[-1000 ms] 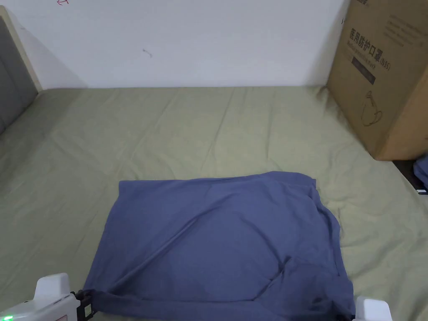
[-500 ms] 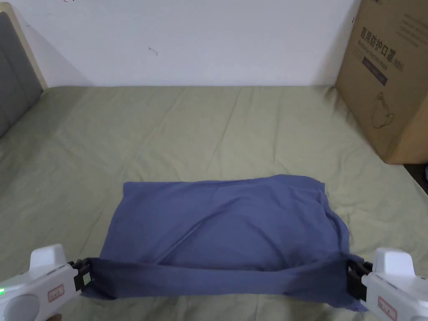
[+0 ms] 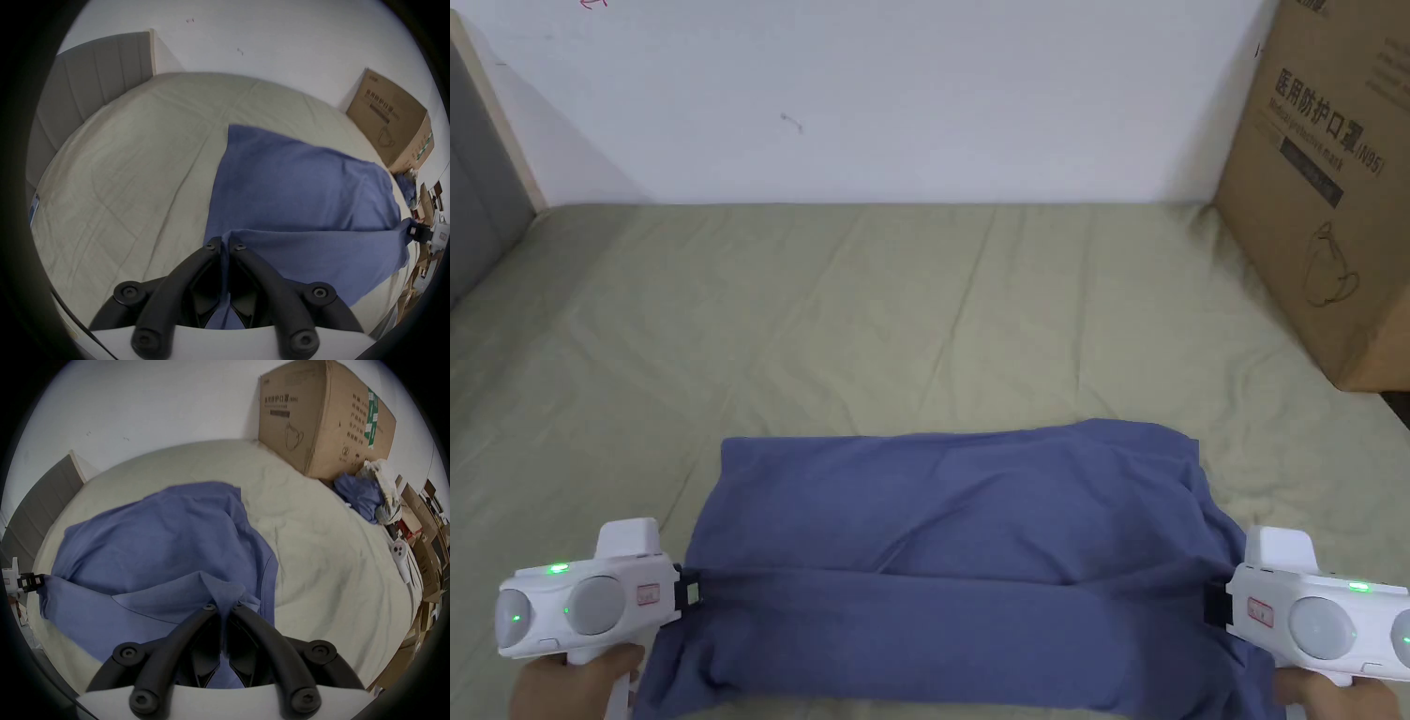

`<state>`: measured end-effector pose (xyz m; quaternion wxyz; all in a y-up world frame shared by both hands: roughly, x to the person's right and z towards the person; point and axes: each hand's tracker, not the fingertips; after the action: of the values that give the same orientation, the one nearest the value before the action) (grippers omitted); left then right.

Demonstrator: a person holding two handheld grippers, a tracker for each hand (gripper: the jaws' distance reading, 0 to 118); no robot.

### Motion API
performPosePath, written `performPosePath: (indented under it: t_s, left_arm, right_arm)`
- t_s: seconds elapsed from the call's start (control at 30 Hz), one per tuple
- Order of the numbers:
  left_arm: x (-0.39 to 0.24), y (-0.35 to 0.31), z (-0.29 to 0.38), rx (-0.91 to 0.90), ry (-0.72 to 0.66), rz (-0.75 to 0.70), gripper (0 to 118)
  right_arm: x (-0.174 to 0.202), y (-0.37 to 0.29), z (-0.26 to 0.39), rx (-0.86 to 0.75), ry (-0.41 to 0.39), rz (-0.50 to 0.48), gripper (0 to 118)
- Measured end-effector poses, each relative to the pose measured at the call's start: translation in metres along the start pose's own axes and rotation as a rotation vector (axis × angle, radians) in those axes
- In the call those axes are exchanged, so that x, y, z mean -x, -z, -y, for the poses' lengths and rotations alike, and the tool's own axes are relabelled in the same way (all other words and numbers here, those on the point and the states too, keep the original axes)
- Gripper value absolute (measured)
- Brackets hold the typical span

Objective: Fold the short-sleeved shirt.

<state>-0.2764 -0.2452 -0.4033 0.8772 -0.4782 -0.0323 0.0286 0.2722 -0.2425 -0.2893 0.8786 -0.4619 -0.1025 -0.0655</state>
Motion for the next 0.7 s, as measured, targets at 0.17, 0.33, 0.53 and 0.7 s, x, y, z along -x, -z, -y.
performPosePath:
  t_s: [0.17, 0.33, 0.53, 0.7]
  left_arm:
    - [-0.007, 0.019, 0.006, 0.046, 0.009, -0.025, 4]
    - [-0.007, -0.006, 0.002, 0.014, -0.031, -0.021, 85]
    - [-0.017, -0.078, -0.005, -0.191, -0.03, 0.023, 98]
    - [-0.034, -0.149, 0.002, -0.378, 0.004, 0.046, 98]
  right_arm:
    - [0.002, 0.025, 0.007, 0.065, 0.008, 0.026, 1]
    - [-0.001, 0.005, 0.007, 0.006, 0.026, 0.022, 42]
    - [0.002, -0.076, -0.005, -0.235, -0.002, -0.018, 81]
    - [0.012, -0.16, -0.002, -0.434, -0.01, -0.039, 92]
